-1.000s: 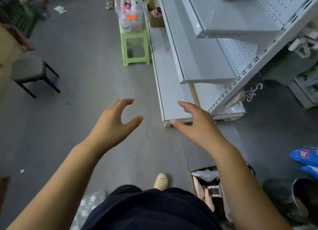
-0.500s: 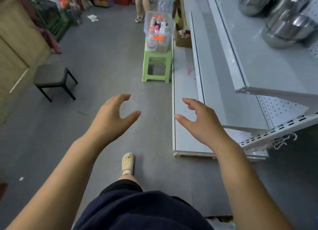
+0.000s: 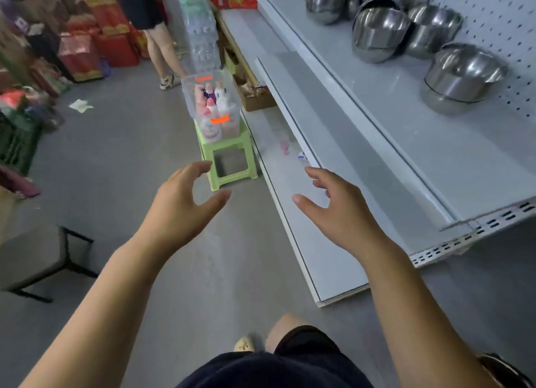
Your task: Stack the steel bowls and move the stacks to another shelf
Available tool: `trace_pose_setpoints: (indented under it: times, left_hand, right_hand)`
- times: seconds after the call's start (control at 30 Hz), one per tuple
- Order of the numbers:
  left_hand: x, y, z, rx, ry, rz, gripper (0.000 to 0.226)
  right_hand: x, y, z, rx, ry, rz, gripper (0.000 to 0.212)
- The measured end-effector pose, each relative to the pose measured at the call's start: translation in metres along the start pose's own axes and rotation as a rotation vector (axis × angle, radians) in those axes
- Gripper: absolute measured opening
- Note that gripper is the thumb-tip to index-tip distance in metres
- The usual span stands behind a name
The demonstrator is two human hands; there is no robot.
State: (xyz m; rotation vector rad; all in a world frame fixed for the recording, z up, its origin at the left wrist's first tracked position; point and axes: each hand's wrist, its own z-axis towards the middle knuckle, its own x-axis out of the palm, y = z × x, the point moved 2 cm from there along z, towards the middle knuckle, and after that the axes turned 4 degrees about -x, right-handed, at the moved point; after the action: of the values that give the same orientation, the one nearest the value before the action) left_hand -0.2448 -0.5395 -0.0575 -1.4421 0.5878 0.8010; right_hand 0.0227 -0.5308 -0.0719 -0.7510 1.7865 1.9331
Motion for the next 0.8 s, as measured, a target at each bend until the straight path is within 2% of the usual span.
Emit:
trace_pose_setpoints:
  times: [0.23,0.47,0.6,0.8]
  left_hand:
    - [0.042,-0.047,0.12,0.2,0.106,-0.078,0.061]
    - [0.071,-0.089,0.236,0.324,0.151,-0.105,0.065]
    - [0.087,-0.107,0.286,0.348,0.166,-0.148,0.068]
    - [0.118,-0.13,0.33,0.374,0.302,-0.247,0.075]
  right_hand:
    - [-0.036,-0.019,0.075,0.112,-0.194,0.032,0.053]
    - [-0.071,-0.051,0.181,0.175,-0.49,0.079,0.046]
    - [-0.088,-0.062,0.227,0.168,-0.54,0.053,0.047]
    - [-0.115,-0.077,0.256,0.247,-0.593,0.059,0.05]
